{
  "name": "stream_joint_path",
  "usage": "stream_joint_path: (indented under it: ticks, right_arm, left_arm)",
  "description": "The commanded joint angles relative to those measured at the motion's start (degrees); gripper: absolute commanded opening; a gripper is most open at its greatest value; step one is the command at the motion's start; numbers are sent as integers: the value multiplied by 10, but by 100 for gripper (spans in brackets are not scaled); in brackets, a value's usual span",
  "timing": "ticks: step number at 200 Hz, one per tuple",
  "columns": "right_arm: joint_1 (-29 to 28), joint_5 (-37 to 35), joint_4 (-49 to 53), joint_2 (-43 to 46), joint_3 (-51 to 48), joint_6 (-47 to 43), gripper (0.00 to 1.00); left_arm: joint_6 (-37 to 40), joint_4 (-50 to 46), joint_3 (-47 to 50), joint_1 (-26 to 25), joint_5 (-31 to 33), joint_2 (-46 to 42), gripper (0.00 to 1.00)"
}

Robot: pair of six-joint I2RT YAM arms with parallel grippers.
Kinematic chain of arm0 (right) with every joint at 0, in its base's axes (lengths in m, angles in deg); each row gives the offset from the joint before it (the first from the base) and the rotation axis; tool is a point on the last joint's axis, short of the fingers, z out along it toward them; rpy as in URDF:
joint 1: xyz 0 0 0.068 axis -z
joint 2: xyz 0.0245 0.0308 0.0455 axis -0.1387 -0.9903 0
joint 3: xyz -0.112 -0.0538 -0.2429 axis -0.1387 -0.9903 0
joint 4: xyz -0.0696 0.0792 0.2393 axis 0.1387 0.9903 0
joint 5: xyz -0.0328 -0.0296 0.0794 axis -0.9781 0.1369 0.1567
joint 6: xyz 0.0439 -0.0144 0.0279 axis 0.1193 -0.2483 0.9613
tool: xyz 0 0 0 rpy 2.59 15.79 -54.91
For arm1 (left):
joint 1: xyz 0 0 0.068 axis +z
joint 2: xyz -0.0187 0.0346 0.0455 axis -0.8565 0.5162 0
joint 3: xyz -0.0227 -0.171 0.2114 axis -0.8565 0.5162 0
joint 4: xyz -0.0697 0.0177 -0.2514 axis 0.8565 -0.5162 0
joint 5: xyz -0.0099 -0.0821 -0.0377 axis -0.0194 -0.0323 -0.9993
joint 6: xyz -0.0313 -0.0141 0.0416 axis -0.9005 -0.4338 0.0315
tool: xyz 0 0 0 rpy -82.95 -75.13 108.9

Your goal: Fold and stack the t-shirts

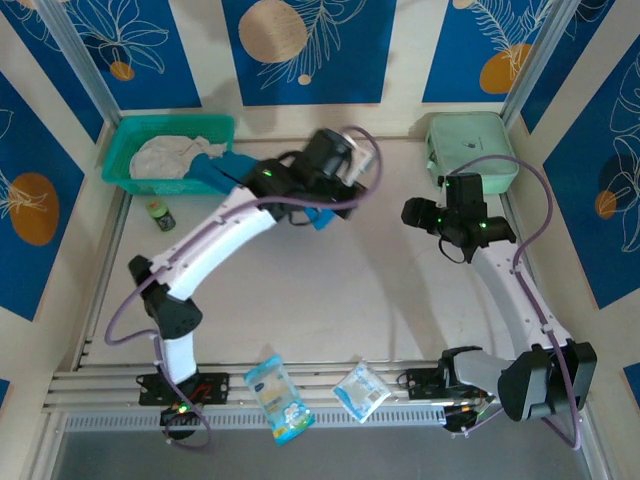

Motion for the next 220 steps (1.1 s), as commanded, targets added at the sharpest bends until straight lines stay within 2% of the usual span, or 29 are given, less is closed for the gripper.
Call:
stream_joint_path:
  ticks: [1, 42, 49, 58, 65, 86, 99, 126, 143, 156, 167, 185, 202, 220]
  right_arm:
    - [15, -45, 34, 19, -3, 24, 75]
    - [41, -72, 58, 28, -20, 32, 76]
    - [45, -77, 62, 29, -21, 34, 76]
    - [49, -84, 68, 30, -22, 37, 76]
    - [52, -89, 73, 31, -23, 38, 76]
    - [57, -95, 81, 33, -24, 39, 76]
    - [56, -90, 83, 33, -23, 40, 76]
    - [42, -57, 92, 32, -24, 47, 75]
    - [11, -40, 100, 28, -28, 67, 74]
    - [-24, -21, 102, 24, -36, 89, 73]
    - [-58, -3, 95, 17, -46, 116, 73]
    - [-115, 45, 57, -3, -71, 169, 72]
    - [-172, 78, 4, -38, -86, 219, 71]
    - [-234, 65, -34, -96, -69, 238, 70]
  left_arm:
    - [-7, 72, 31, -41, 14, 33, 0]
    - [-33, 145, 86, -70, 12, 89, 1]
    - [-36, 147, 88, -71, 15, 94, 16]
    - [-39, 152, 92, -71, 20, 92, 46]
    - [-40, 155, 95, -71, 28, 87, 62]
    - [-34, 151, 100, -71, 71, 62, 89]
    - [-29, 135, 99, -70, 111, 45, 100]
    - [-48, 68, 88, -53, 194, 16, 100]
    - [-87, 7, 84, -17, 214, 14, 100]
    - [-115, -15, 102, 25, 193, 15, 100]
    - [-138, -14, 128, 61, 154, 15, 96]
    - [-163, 35, 193, 112, 94, 4, 93]
    - [-184, 89, 255, 147, 69, -10, 91]
    - [-200, 125, 300, 184, 58, -22, 89]
